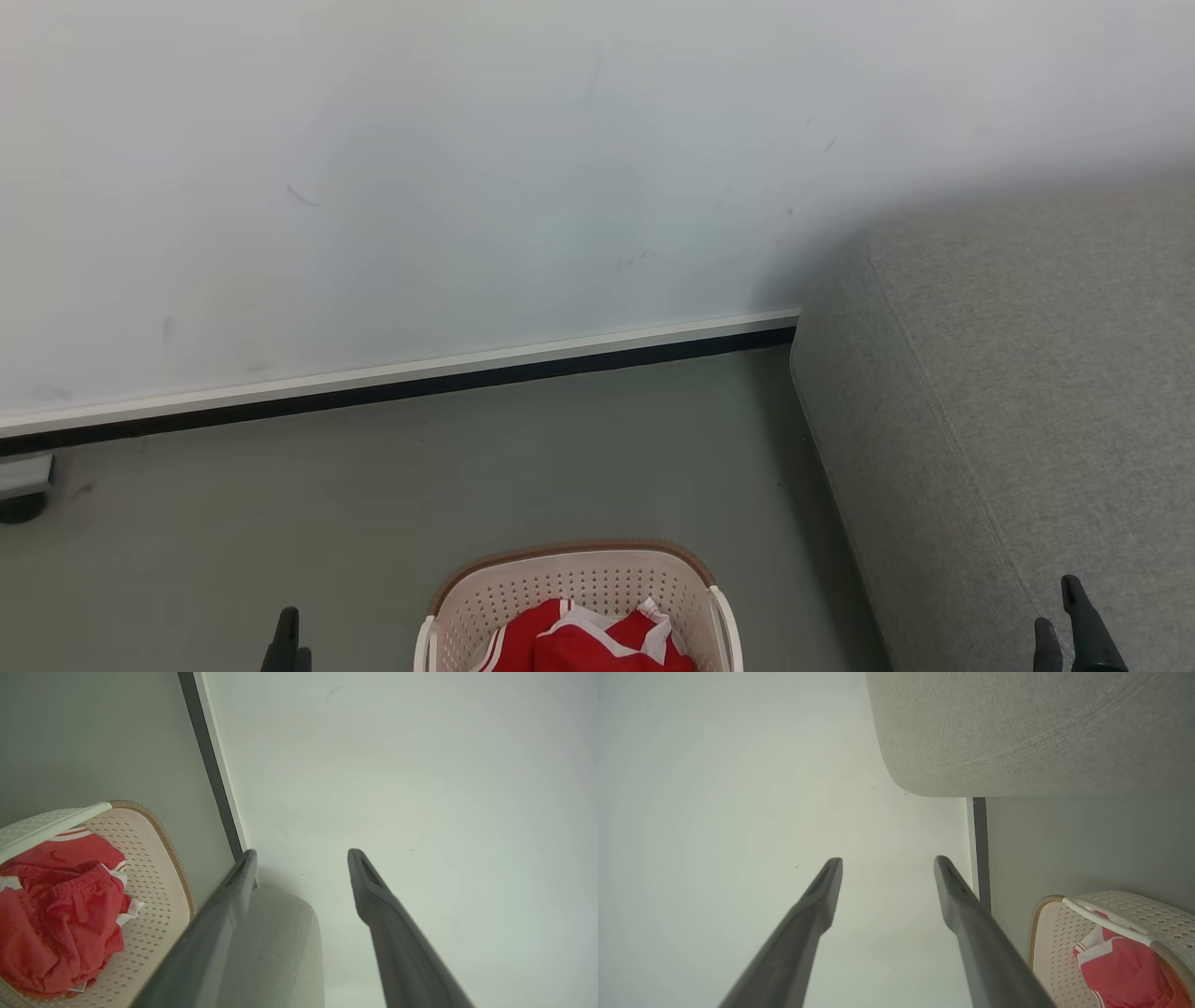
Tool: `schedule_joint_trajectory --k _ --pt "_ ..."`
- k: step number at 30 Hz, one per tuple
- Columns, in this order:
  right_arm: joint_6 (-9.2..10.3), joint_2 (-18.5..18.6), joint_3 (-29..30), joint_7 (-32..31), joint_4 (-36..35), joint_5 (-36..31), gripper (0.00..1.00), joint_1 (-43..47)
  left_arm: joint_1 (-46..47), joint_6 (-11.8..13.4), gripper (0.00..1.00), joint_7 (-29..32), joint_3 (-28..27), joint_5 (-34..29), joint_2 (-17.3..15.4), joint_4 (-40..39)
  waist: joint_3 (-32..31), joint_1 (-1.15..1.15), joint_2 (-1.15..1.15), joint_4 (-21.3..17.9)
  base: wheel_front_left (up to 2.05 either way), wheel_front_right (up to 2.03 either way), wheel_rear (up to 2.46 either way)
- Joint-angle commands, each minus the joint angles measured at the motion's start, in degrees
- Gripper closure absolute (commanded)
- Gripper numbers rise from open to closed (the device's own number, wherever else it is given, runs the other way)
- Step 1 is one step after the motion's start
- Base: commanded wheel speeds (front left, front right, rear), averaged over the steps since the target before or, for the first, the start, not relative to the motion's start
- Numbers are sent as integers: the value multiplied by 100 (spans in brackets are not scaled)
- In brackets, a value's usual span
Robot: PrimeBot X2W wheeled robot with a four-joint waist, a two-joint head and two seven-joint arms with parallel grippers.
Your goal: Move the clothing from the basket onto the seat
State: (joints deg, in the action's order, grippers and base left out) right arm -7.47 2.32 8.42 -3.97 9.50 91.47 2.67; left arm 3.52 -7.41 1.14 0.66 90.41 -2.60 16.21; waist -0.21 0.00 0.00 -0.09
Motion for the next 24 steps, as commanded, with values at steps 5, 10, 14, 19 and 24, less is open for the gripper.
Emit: schedule_joint_trajectory --k 5,10,14,19,24 --pt "-1 43 -107 163 61 -454 0 -209 36 45 0 -149 -93 -433 -23 -121 -11 0 0 9 0 0 0" --pt "-1 45 -190 294 159 -995 0 -293 0 145 0 -258 -118 -863 -24 -218 -21 0 0 24 0 0 0" --pt "-1 47 -293 392 219 -1456 0 -341 -38 246 0 -343 -104 -1301 -25 -342 -29 0 0 34 0 0 0" --pt "-1 49 -457 511 291 -2167 0 -413 -80 361 0 -443 -57 -1848 -26 -514 -37 0 0 44 0 0 0" --pt "-1 51 -627 622 351 -2809 0 -463 -145 462 0 -538 9 -2431 -27 -654 -50 0 0 50 0 0 0"
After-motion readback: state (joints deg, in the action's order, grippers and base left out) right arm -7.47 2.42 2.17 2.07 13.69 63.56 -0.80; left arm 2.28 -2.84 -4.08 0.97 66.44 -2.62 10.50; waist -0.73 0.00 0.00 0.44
